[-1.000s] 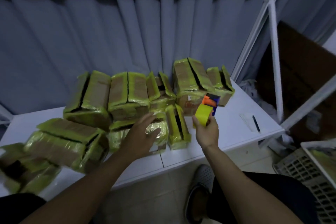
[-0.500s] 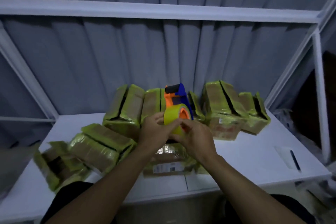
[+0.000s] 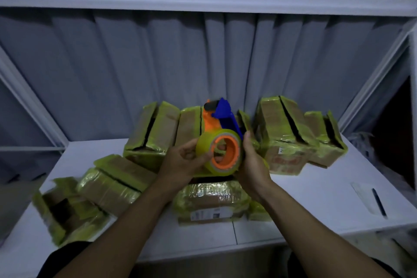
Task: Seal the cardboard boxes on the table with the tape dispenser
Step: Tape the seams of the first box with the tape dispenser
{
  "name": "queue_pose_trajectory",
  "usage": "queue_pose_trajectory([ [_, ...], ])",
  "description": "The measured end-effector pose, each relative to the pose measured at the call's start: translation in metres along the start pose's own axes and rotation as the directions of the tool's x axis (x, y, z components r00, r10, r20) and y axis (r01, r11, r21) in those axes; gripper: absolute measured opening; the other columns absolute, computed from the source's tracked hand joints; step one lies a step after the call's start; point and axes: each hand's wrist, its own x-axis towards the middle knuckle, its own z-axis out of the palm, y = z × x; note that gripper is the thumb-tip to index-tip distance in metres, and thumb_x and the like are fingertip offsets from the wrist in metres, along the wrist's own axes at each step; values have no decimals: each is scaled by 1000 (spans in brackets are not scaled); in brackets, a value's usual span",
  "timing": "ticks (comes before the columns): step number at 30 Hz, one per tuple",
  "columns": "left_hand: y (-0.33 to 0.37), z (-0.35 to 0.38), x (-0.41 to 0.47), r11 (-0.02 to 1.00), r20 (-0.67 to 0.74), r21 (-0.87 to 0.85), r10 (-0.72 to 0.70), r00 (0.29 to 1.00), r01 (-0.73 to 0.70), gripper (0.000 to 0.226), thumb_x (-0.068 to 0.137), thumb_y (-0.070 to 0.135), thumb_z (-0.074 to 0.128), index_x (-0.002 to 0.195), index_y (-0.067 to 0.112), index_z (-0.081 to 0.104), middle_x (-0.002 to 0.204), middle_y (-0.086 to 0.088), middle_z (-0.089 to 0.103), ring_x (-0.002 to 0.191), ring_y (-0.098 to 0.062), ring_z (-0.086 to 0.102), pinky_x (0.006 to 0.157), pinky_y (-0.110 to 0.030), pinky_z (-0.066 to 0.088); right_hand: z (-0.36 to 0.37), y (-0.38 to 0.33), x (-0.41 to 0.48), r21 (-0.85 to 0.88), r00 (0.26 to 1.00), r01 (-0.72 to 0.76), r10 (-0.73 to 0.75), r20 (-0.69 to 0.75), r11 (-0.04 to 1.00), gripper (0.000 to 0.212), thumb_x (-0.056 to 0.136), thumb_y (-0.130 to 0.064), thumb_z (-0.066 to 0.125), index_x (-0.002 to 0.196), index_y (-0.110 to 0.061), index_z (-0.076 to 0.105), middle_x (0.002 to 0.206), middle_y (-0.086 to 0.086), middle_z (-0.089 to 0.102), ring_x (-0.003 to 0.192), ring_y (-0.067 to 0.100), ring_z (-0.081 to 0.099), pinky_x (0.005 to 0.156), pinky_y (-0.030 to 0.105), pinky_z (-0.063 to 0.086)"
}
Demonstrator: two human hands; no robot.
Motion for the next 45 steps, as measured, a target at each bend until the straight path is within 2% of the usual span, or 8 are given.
queue_pose_trajectory([
  [11, -39, -1, -2, 978, 231, 198, 19, 973, -66, 36, 98, 23, 60, 134, 25, 57, 130, 16, 64, 125, -3, 56, 100, -25, 48, -33, 0, -14, 324, 989, -131, 102, 105, 937, 42, 104, -36, 46, 116, -5, 72, 99, 13, 76, 90, 24, 76, 79, 44, 63],
  [14, -76, -20, 0, 579, 189, 801, -7, 982, -150, 84, 78, 85, 50, 145, 35, 48, 153, 14, 40, 144, -11, 33, 116, -54, 30, -41, 3, -9, 251, 998, -59, 59, 6, 966, 47, 96, -43, 58, 128, -11, 71, 128, 19, 69, 121, 36, 65, 105, 60, 50],
  [17, -104, -23, -11, 251, 207, 957, -239, 949, -146, 98, 72, 88, 50, 154, 39, 26, 162, 14, 22, 150, -21, 14, 116, -60, 15, -48, 7, -9, 192, 994, -60, 75, -74, 980, 56, 93, -56, 58, 130, -16, 71, 129, 16, 70, 124, 35, 64, 110, 62, 44],
  [28, -121, -34, -43, 81, 330, 944, -310, 892, -321, 68, 102, 55, 32, 159, 26, 10, 166, 0, 9, 151, -34, 7, 119, -51, 10, -54, 30, -21, -56, 989, -62, 54, -136, 996, 75, 65, -74, 80, 105, -11, 79, 104, 20, 74, 98, 39, 69, 105, 55, 48],
  [34, -129, -38, -72, 128, 398, 917, -328, 857, -377, 65, 101, 59, 11, 149, 22, 34, 153, 0, 43, 139, -37, 40, 102, -61, 40, -46, 39, -24, -300, 995, -8, -23, -99, 954, 72, 69, -70, 80, 97, -5, 71, 80, -2, 69, 78, 13, 68, 78, 32, 48],
  [38, -131, -37, -76, 232, 428, 896, -224, 875, -378, 70, 101, 60, 11, 154, 17, 27, 161, 1, 27, 148, -22, 17, 114, -56, 32, -34, 45, -20, -390, 996, -23, -10, -84, 920, 43, 79, -54, 81, 88, -15, 65, 76, -6, 64, 70, 9, 64, 68, 23, 46],
  [42, -126, -39, -75, 551, 225, 826, -133, 965, -116, 96, 83, 68, 57, 156, 16, 24, 159, 11, 8, 149, -11, -1, 124, -41, 17, -37, 54, -17, -482, 998, -48, 21, -62, 875, 54, 73, -56, 84, 97, -10, 68, 89, 4, 69, 80, 18, 68, 75, 32, 50],
  [45, -129, -40, -81, 495, 195, 863, -134, 972, -105, 99, 81, 60, 69, 156, 14, 24, 161, 11, 9, 150, -15, 4, 120, -30, 18, -43, 45, -17, -557, 998, -66, 47, -49, 828, 47, 75, -55, 84, 95, -15, 70, 89, 2, 72, 77, 14, 70, 70, 26, 51],
])
